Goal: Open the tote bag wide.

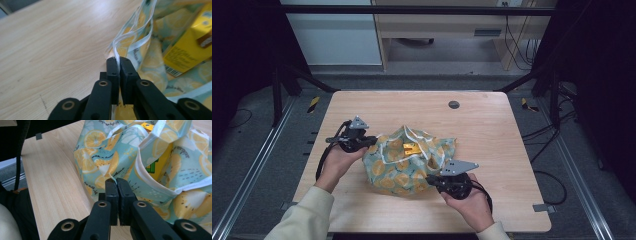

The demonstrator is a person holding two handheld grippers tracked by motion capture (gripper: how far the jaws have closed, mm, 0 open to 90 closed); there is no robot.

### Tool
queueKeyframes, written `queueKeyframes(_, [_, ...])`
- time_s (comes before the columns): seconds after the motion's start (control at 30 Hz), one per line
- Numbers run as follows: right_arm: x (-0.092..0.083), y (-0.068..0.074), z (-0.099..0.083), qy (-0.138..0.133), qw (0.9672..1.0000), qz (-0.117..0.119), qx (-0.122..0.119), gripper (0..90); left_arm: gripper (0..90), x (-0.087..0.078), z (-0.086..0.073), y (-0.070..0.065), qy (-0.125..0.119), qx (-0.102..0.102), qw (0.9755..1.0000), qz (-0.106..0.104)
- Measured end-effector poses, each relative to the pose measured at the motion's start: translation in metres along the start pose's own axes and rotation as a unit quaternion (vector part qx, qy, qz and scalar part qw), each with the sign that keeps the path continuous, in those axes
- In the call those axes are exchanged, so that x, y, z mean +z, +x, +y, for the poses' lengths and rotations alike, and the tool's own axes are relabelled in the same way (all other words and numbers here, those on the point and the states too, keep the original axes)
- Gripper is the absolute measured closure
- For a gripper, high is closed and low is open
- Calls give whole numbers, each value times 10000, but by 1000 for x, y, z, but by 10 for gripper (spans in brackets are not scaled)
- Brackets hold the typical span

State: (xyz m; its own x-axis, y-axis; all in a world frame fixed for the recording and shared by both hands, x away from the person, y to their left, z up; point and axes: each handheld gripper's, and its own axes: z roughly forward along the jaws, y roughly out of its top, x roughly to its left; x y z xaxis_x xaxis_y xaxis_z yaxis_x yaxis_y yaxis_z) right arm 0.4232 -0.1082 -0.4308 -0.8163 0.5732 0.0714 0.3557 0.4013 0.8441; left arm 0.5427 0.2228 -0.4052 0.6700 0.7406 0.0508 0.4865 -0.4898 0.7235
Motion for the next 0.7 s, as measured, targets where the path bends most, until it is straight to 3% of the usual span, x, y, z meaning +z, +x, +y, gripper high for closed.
queueKeyframes(0.07, [1, -1, -1, 11, 10000, -13, 11, 882, 892, -15, 1, -6, -245, 67, 9997, 0])
queueKeyframes(0.27, [1, -1, -2, 25, 10000, -47, 24, 874, 896, -42, -4, -20, -511, 261, 9983, -75])
queueKeyframes(0.53, [-2, -1, 0, 99, 9996, -264, -47, 790, 897, -60, -22, -38, -488, 495, 9968, -399])
queueKeyframes(0.6, [-9, -3, 7, 46, 9989, -458, -50, 712, 897, -61, -27, -42, -436, 585, 9964, -435])
queueKeyframes(0.67, [-11, -4, 9, 16, 9988, -495, -61, 685, 897, -61, -28, -43, -407, 600, 9964, -451])
queueKeyframes(0.7, [-19, -7, 20, -81, 9980, -622, -49, 620, 897, -61, -30, -43, -375, 621, 9964, -449])
